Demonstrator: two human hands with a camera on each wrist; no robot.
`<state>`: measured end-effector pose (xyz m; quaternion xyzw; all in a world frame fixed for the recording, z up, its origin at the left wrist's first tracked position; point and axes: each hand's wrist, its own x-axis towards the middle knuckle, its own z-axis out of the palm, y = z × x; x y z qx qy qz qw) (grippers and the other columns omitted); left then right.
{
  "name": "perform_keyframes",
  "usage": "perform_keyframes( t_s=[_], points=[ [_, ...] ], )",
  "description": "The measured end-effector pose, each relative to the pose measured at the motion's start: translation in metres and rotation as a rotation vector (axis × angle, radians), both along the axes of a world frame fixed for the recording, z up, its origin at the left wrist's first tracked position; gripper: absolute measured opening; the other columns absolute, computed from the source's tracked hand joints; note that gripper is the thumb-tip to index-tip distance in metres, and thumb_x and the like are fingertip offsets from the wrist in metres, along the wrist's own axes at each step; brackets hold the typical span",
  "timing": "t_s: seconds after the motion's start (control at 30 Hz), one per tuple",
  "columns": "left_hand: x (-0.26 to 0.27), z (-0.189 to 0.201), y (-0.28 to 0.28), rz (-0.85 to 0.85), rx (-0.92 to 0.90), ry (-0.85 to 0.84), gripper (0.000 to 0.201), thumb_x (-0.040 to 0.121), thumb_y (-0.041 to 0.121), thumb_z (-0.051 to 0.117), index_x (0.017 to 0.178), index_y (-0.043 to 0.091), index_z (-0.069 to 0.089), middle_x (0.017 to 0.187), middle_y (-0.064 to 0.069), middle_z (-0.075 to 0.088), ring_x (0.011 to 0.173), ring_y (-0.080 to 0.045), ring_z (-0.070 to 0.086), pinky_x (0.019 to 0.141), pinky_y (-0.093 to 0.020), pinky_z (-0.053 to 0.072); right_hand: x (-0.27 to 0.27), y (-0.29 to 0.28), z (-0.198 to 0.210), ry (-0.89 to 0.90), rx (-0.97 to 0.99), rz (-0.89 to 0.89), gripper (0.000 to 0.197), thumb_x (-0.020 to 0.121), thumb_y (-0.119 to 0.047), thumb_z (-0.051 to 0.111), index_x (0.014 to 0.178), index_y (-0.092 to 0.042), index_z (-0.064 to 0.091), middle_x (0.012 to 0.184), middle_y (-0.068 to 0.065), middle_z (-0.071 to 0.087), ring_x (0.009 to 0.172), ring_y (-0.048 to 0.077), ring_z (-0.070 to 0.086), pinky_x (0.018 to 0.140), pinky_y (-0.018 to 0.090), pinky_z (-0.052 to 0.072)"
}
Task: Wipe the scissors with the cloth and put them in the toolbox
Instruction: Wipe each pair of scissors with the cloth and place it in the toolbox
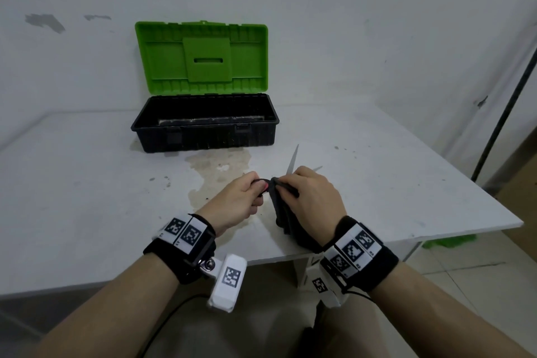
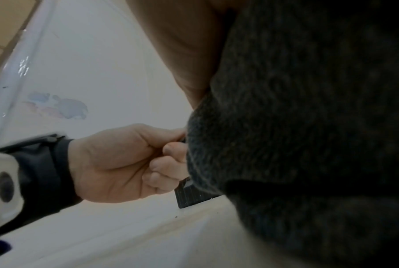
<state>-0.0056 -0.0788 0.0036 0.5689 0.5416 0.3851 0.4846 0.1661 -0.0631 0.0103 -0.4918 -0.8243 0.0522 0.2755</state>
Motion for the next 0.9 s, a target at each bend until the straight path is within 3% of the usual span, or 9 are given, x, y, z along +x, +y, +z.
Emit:
perform_keyframes(
  t_s=[0.27,0.47,0.63,0.8,0.9],
  points=[
    [-0.005,0.001,0.006,0.057,-0.034,0.026,0.024,0.108,0.02,0.038,0.086,0.014,0.045,0.064,0.004,0.04,0.047,-0.005,0.032,0.043,-0.018,0.025,0.016,0.006,0.008,0.095,-0.003,-0.129,0.017,0.094,-0.03,0.054,0.097,-0.019,0.067,0.091,-0.005,0.054,0.078,0.019,0.056,0.067,0.036,0.049],
    [-0.002,0.005,0.006,0.021,-0.052,0.01,0.019,0.108,0.02,0.038,0.093,0.012,0.047,0.065,0.001,0.039,0.05,-0.007,0.03,0.045,-0.02,0.021,0.003,-0.006,0.011,0.002,0.038,0.039,0.022,0.095,-0.037,0.054,0.103,-0.027,0.071,0.09,-0.008,0.054,0.076,0.016,0.056,0.061,0.034,0.049],
    [-0.008,0.006,0.005,0.023,-0.069,0.007,0.019,0.108,0.021,0.039,0.093,0.013,0.047,0.065,0.001,0.04,0.05,-0.009,0.03,0.049,-0.025,0.019,0.01,0.0,0.008,0.014,-0.024,0.004,0.022,0.094,-0.039,0.054,0.1,-0.028,0.072,0.087,-0.007,0.055,0.079,0.017,0.056,0.064,0.038,0.05],
    [-0.004,0.007,0.004,0.01,-0.034,0.065,0.019,0.108,0.022,0.038,0.095,0.011,0.048,0.066,0.001,0.042,0.051,-0.008,0.031,0.047,-0.022,0.023,0.004,-0.007,0.016,0.04,0.057,0.021,0.023,0.092,-0.039,0.055,0.092,-0.022,0.071,0.083,-0.006,0.054,0.072,0.018,0.056,0.058,0.037,0.049],
    [-0.004,0.008,0.006,0.008,-0.027,0.045,0.021,0.108,0.023,0.038,0.091,0.014,0.047,0.066,0.002,0.042,0.052,-0.009,0.031,0.05,-0.025,0.021,0.004,-0.006,0.017,-0.006,0.0,0.005,0.023,0.094,-0.037,0.054,0.095,-0.022,0.071,0.086,-0.005,0.055,0.076,0.018,0.055,0.064,0.038,0.05]
  ],
)
